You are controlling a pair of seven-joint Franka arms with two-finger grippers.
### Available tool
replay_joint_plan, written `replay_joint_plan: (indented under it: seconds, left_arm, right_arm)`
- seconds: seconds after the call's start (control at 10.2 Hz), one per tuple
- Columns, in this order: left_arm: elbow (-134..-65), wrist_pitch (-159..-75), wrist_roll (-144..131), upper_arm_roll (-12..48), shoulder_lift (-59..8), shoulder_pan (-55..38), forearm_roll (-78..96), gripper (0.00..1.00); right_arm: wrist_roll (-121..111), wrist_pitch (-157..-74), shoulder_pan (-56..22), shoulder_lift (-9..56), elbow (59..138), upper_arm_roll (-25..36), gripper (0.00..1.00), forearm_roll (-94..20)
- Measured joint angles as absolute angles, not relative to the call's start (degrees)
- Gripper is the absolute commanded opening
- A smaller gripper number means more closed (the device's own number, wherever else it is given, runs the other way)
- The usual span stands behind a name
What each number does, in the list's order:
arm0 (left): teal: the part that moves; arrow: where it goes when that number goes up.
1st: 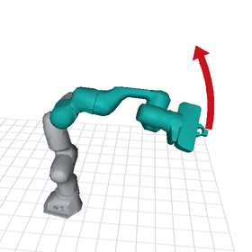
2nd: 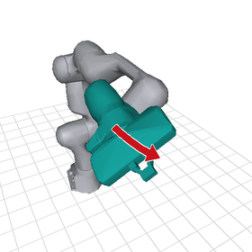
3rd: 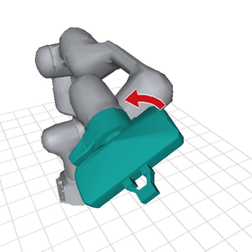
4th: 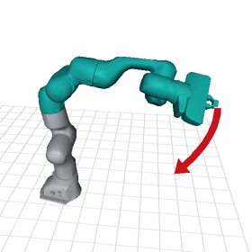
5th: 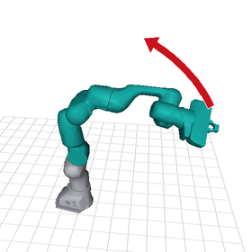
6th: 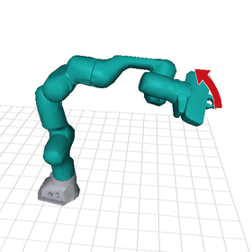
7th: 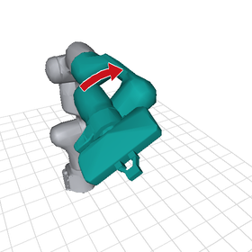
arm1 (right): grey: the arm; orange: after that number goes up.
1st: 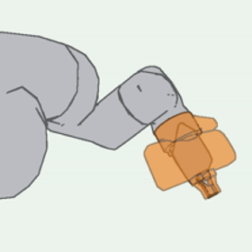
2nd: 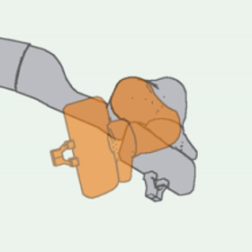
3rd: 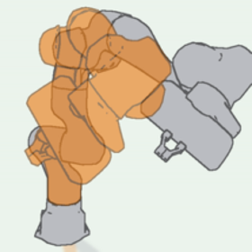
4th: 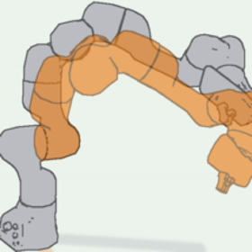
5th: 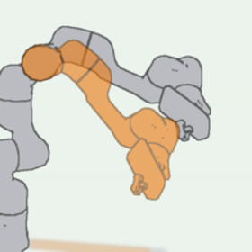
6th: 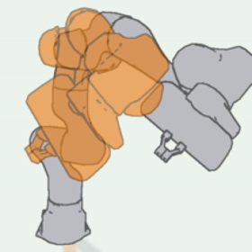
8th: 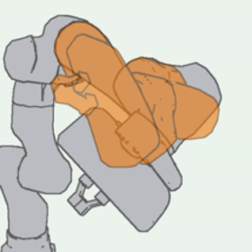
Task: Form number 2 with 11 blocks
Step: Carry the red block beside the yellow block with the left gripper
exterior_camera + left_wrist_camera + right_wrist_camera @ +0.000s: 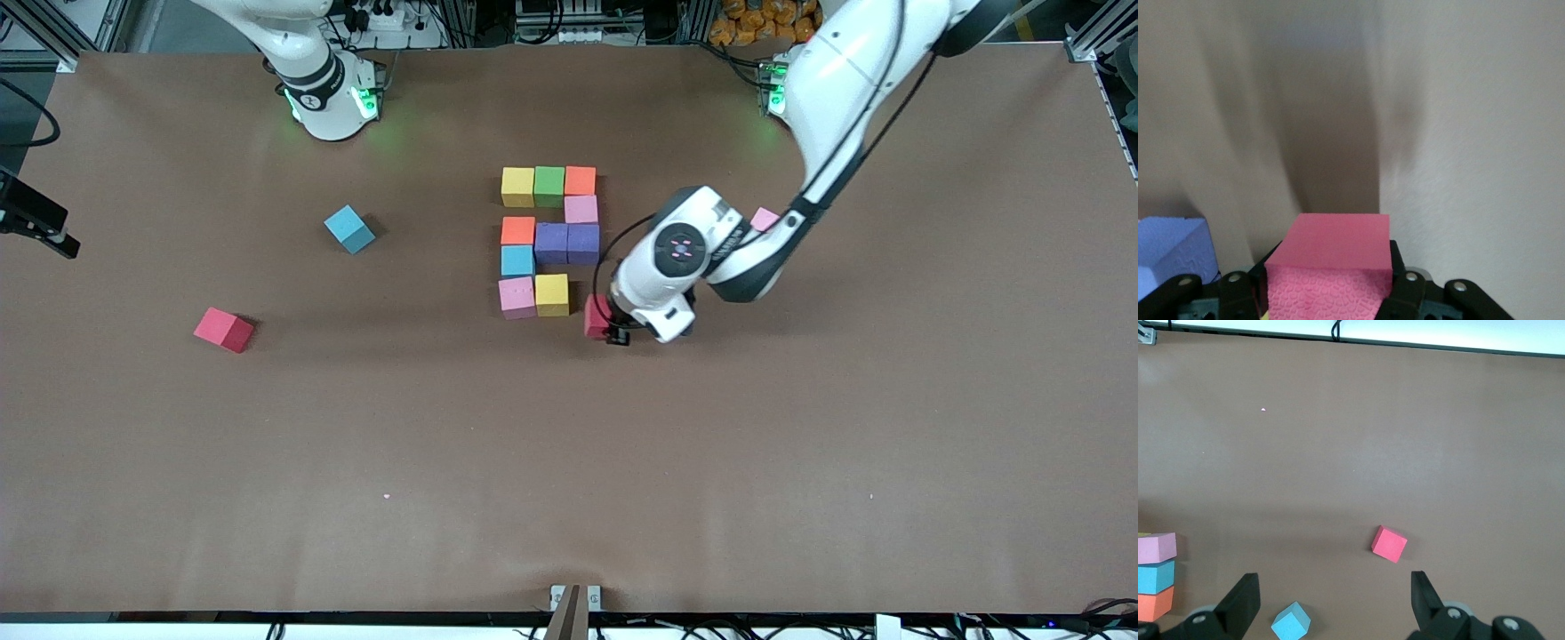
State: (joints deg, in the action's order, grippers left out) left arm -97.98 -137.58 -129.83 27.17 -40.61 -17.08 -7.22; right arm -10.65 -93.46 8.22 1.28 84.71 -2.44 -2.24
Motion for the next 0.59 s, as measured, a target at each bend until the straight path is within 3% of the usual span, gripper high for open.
replay_joint_plan:
  seconds: [0.59]
  left_arm:
    - [-94.9, -134.8, -134.5, 23.5, -43.8, -22.7, -7.2, 0.42]
  right_arm:
    - [-14.9, -93.2, 8.2, 1.7, 84.6, -2.3, 1.0, -2.2]
